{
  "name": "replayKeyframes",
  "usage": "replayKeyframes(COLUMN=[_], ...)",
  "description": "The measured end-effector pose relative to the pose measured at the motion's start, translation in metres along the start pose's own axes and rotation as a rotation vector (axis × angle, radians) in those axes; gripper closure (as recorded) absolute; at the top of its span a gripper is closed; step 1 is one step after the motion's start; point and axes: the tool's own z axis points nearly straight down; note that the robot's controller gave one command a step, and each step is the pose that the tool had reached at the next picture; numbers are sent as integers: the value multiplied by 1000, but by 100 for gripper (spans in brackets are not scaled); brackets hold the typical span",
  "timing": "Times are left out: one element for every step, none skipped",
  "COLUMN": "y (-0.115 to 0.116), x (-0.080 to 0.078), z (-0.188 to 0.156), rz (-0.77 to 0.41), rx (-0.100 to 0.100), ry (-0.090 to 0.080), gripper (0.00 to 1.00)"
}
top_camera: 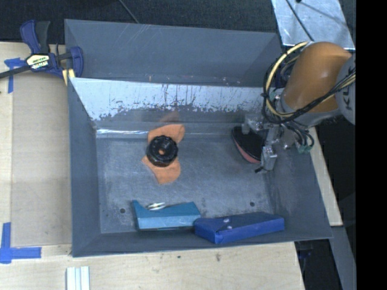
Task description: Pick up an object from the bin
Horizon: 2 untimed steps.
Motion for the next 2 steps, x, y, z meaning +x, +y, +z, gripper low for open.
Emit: replayKeyframes(y=[5, 5], x=[-14, -14], z=[33, 33], rz=[44, 43], rx=[-4, -4], ry=[-22, -22], gripper=[100, 100])
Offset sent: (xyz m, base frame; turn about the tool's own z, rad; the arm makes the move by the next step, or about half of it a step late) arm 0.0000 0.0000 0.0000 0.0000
